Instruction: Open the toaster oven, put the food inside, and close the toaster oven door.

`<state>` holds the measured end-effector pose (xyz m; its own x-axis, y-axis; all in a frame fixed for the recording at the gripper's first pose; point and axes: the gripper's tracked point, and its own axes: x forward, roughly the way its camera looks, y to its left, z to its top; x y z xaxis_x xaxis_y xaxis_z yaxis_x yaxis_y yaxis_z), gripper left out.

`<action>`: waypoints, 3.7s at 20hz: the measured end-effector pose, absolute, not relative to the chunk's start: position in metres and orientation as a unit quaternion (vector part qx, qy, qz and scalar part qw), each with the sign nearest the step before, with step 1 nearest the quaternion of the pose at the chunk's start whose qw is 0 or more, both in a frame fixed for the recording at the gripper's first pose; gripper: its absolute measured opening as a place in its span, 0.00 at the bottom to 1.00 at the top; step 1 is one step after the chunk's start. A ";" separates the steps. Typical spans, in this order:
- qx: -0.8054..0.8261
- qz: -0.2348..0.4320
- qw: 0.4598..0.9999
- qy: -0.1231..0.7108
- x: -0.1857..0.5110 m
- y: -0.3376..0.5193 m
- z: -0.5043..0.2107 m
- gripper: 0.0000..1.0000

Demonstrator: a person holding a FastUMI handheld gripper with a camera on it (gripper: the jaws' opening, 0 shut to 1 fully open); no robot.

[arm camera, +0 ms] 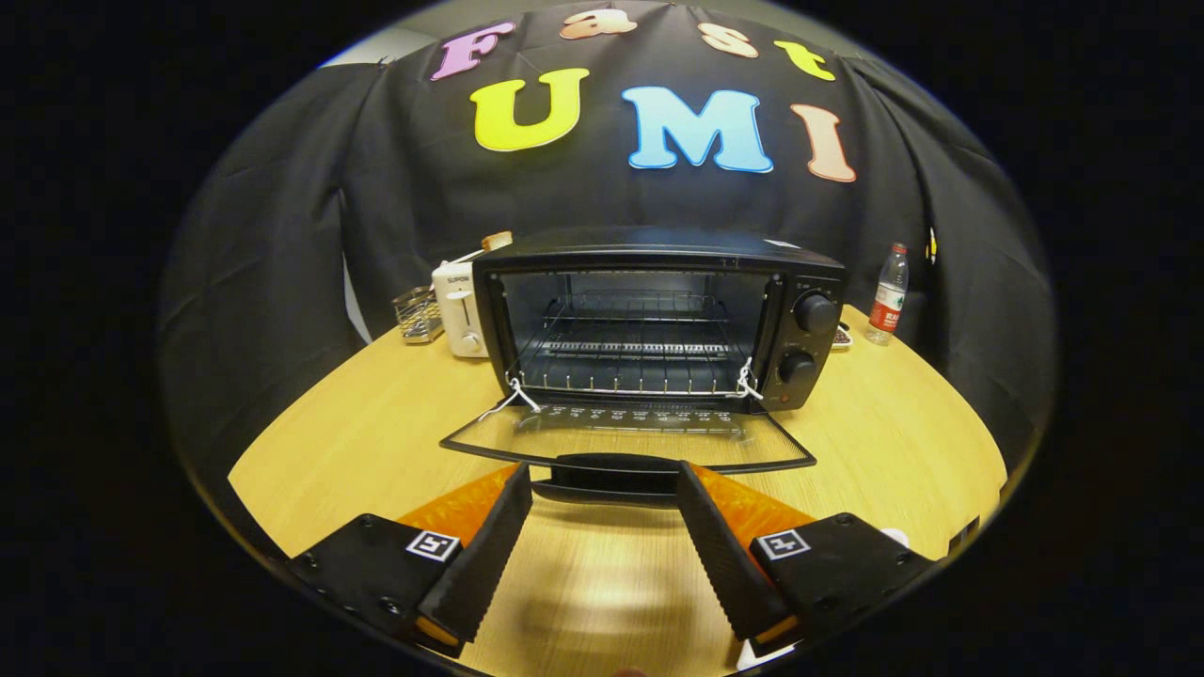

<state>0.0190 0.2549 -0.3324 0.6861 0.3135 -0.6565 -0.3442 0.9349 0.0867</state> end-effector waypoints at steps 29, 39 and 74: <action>0.037 0.321 0.728 0.605 -0.039 0.010 -0.367 0.99; 0.076 0.302 0.664 0.679 -0.045 -0.006 -0.401 0.66; 0.370 0.152 0.665 0.631 -0.015 0.104 -0.331 0.01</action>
